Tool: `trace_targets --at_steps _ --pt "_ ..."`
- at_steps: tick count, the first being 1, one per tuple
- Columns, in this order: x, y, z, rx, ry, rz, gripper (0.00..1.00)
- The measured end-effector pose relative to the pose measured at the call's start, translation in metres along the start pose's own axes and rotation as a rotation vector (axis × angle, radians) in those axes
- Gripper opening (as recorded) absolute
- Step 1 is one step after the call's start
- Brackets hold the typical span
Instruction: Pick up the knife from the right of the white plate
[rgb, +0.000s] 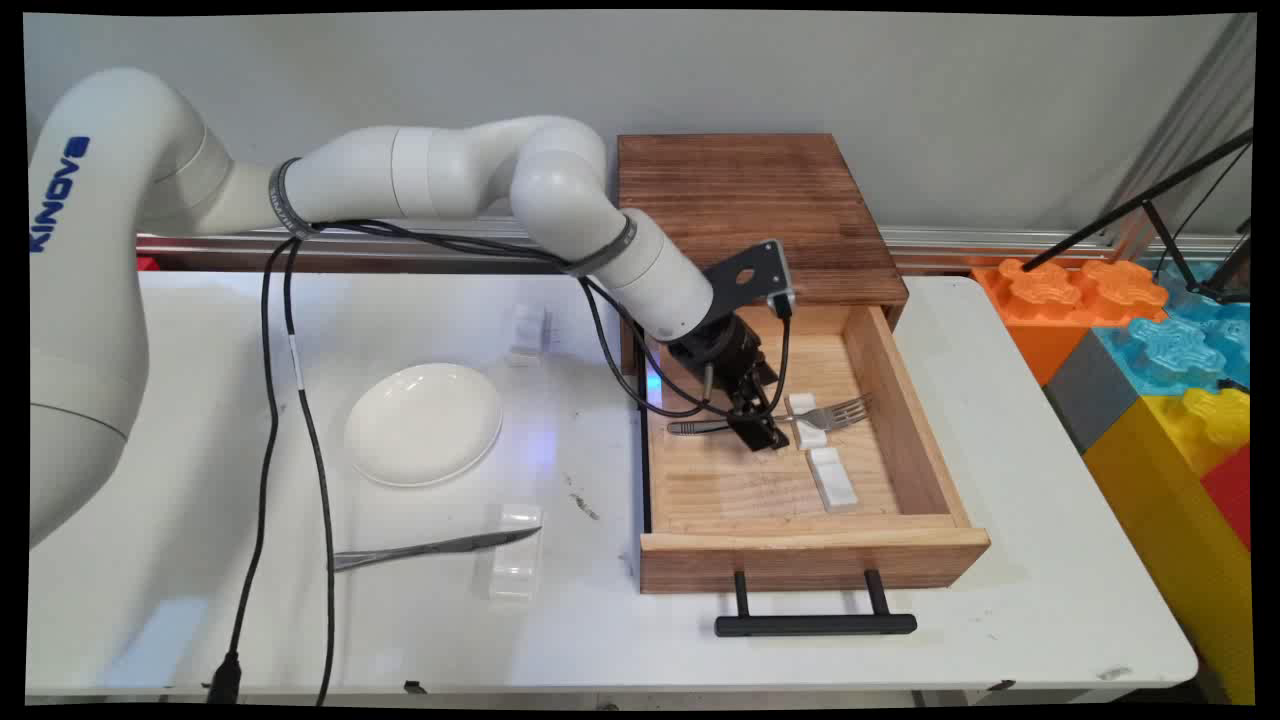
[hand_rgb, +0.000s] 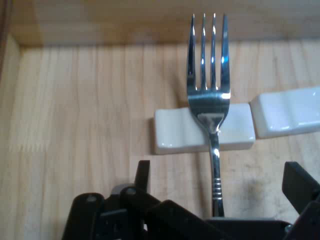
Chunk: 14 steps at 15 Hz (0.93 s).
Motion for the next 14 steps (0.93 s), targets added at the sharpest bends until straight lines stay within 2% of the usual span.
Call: trace_targets --at_steps 8,14 --pt "0.016 0.002 -0.026 0.000 0.008 -0.038 1.00" --pt "0.033 0.008 -0.063 0.005 0.015 -0.077 1.00"
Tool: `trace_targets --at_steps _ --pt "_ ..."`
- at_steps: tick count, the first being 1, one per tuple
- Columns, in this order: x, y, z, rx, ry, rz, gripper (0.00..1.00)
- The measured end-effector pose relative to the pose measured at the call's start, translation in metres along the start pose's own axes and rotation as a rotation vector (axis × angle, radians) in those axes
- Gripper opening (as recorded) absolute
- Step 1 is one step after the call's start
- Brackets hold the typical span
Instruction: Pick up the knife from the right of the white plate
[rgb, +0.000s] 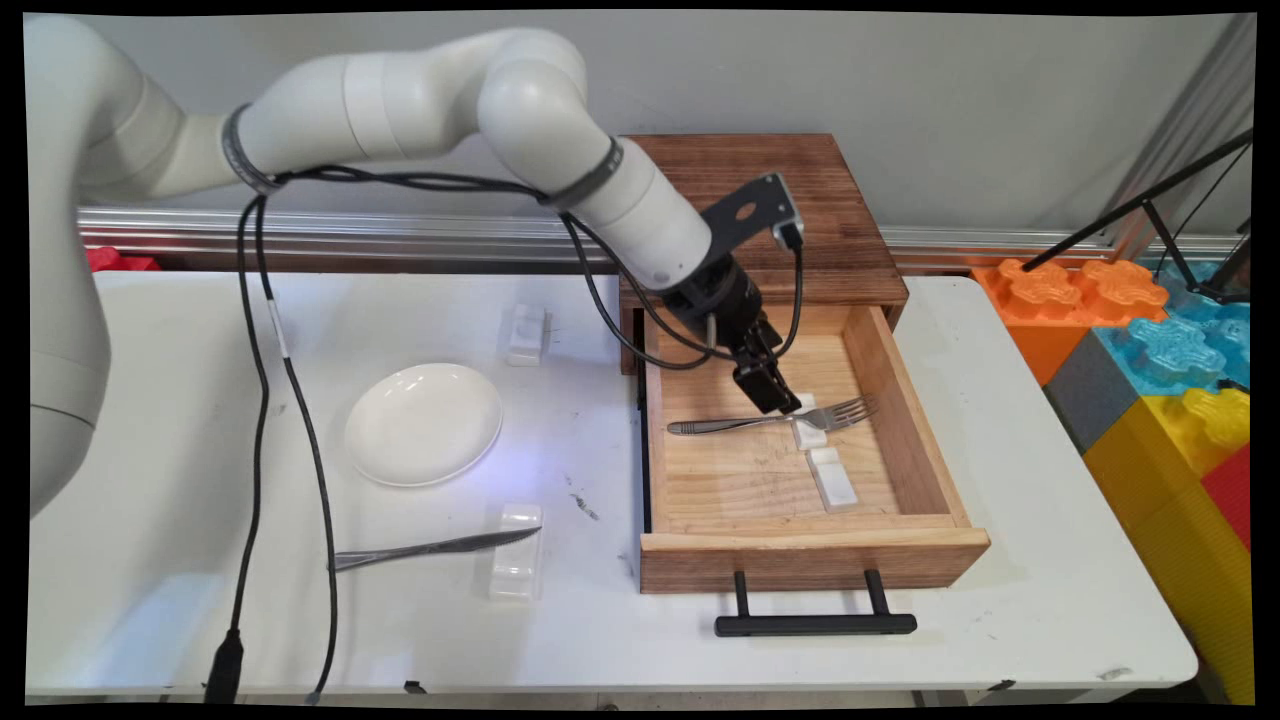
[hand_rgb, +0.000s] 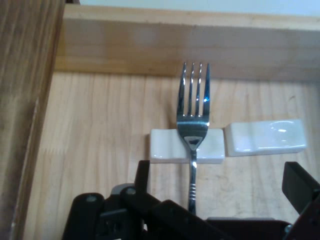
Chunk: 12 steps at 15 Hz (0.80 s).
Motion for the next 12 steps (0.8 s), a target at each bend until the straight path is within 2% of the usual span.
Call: trace_targets --at_steps 6,12 --pt "0.003 0.009 -0.037 -0.001 -0.016 -0.030 1.00" --pt "-0.018 0.023 -0.092 -0.006 -0.052 -0.080 1.00"
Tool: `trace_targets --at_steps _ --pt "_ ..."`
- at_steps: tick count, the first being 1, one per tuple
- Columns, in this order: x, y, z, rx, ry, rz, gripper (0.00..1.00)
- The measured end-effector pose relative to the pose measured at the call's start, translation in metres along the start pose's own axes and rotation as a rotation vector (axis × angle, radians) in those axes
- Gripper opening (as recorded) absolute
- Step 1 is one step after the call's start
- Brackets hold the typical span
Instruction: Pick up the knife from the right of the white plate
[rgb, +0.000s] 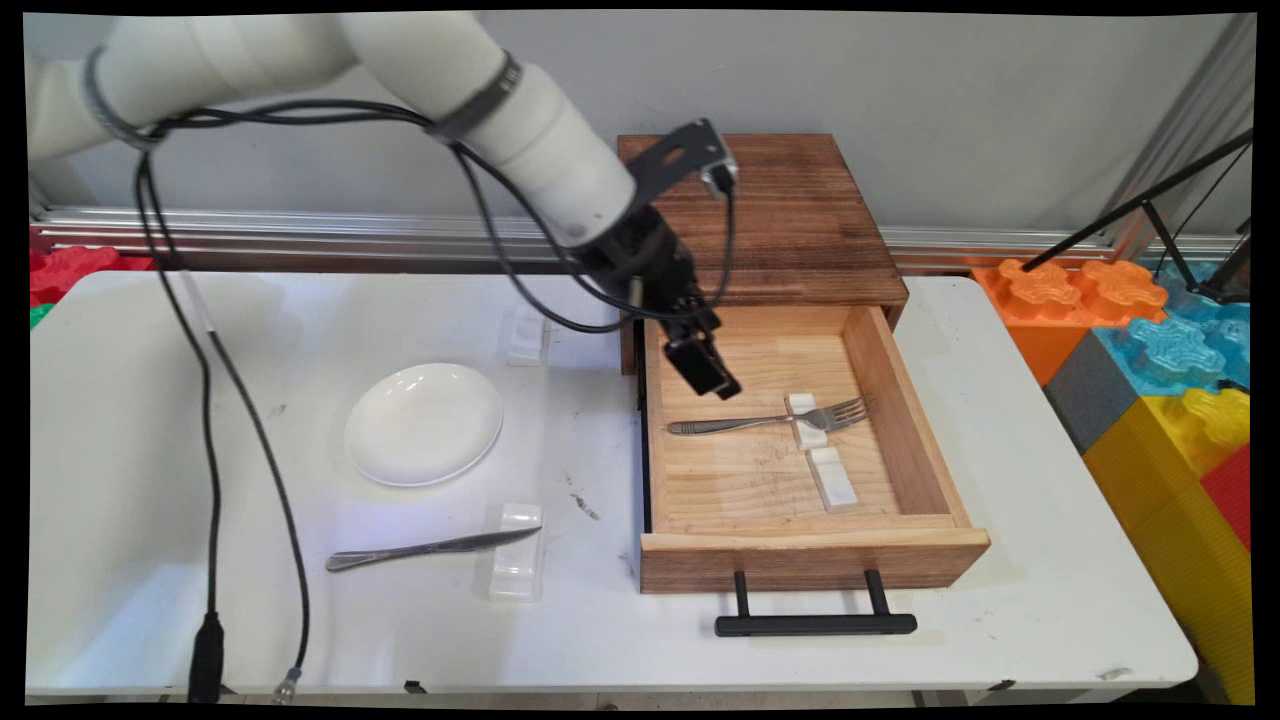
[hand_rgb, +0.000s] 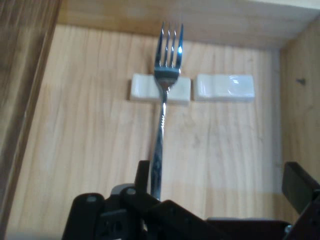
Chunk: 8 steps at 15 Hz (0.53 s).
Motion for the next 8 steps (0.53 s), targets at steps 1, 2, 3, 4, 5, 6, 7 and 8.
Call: trace_targets --at_steps 1,2,3,4,5,6,7,8 --pt "-0.007 0.002 -0.010 0.000 -0.003 -0.008 1.00" --pt "-0.012 0.003 -0.017 -0.001 -0.006 -0.012 1.00" --pt "-0.022 0.006 -0.029 -0.003 -0.012 -0.018 1.00" --pt "-0.030 0.007 -0.037 -0.004 -0.017 -0.021 1.00" --pt "-0.039 0.009 -0.045 -0.005 -0.022 -0.024 1.00" --pt "-0.044 0.009 -0.051 -0.006 -0.026 -0.025 1.00" --pt "-0.054 0.011 -0.059 -0.007 -0.033 -0.026 1.00" --pt "-0.063 0.012 -0.066 -0.007 -0.039 -0.027 1.00"
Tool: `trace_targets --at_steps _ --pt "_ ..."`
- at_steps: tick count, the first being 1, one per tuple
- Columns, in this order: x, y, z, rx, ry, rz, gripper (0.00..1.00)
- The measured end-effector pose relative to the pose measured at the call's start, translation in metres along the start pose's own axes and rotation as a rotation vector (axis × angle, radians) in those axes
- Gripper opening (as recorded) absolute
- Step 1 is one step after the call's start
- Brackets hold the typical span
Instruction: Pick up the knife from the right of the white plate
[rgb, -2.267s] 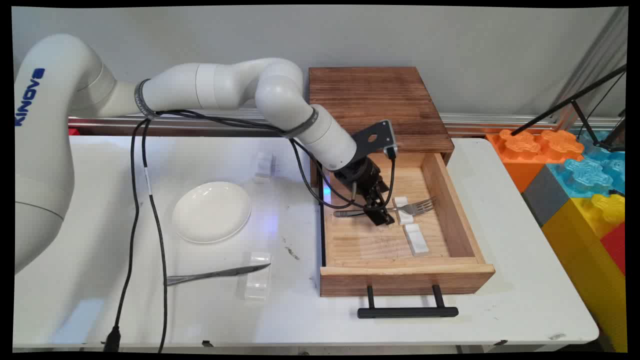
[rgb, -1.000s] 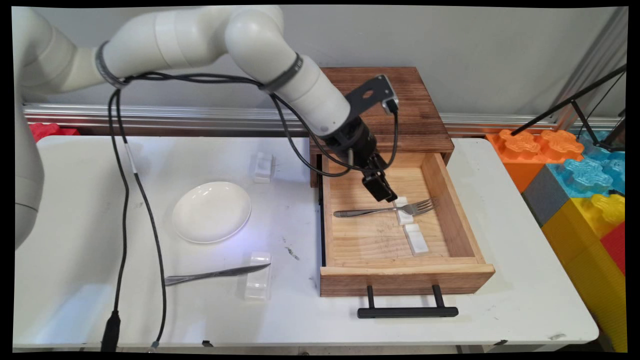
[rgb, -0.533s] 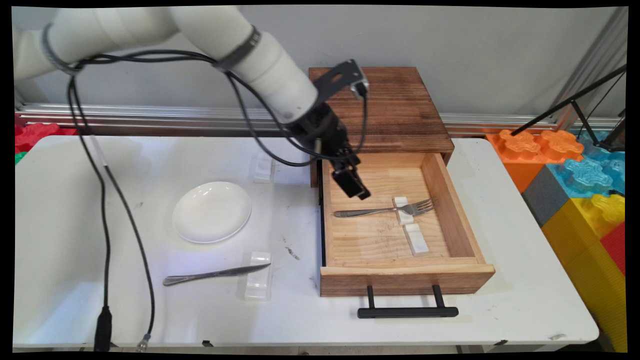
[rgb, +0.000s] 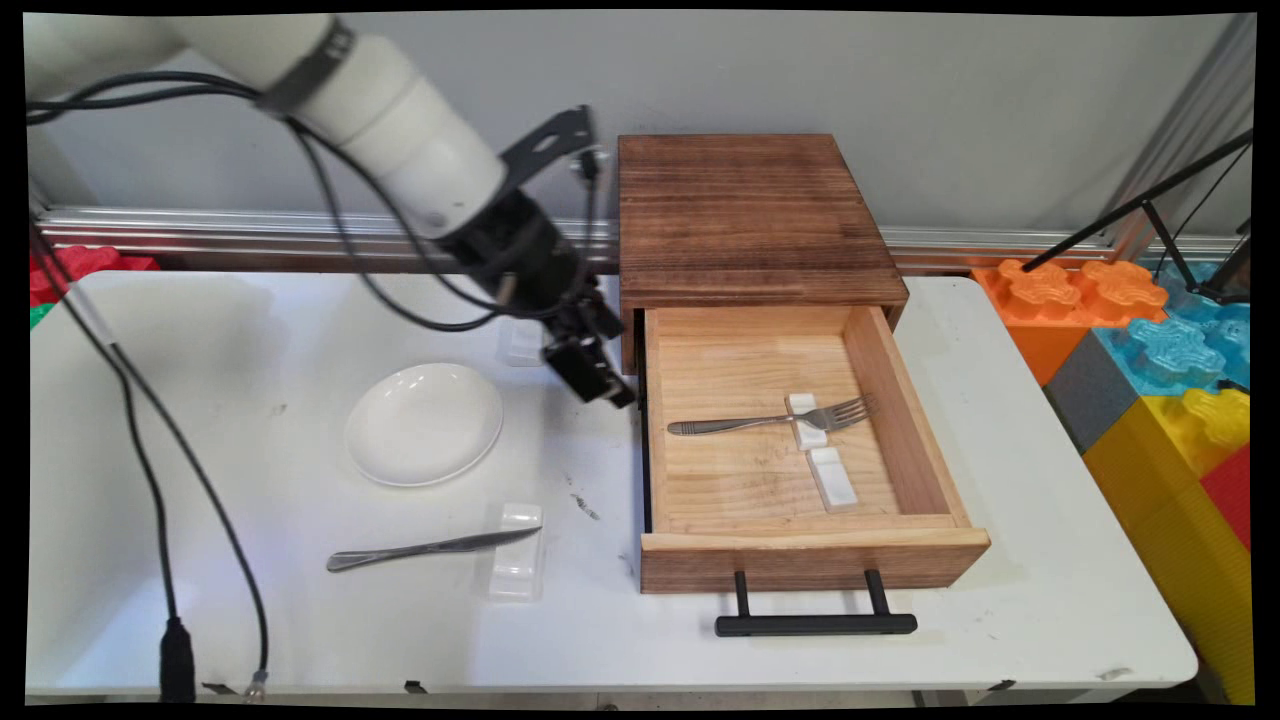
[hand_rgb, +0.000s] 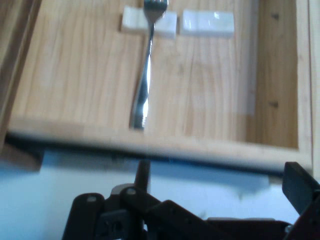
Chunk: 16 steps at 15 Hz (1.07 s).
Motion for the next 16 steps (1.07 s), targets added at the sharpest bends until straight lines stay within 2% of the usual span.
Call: trace_targets --at_steps 10,13,16 --pt "-0.089 0.003 -0.048 0.007 -0.073 0.001 1.00" --pt "-0.118 0.008 -0.054 0.004 -0.096 -0.001 1.00" --pt "-0.136 0.012 -0.055 0.004 -0.112 -0.001 1.00"
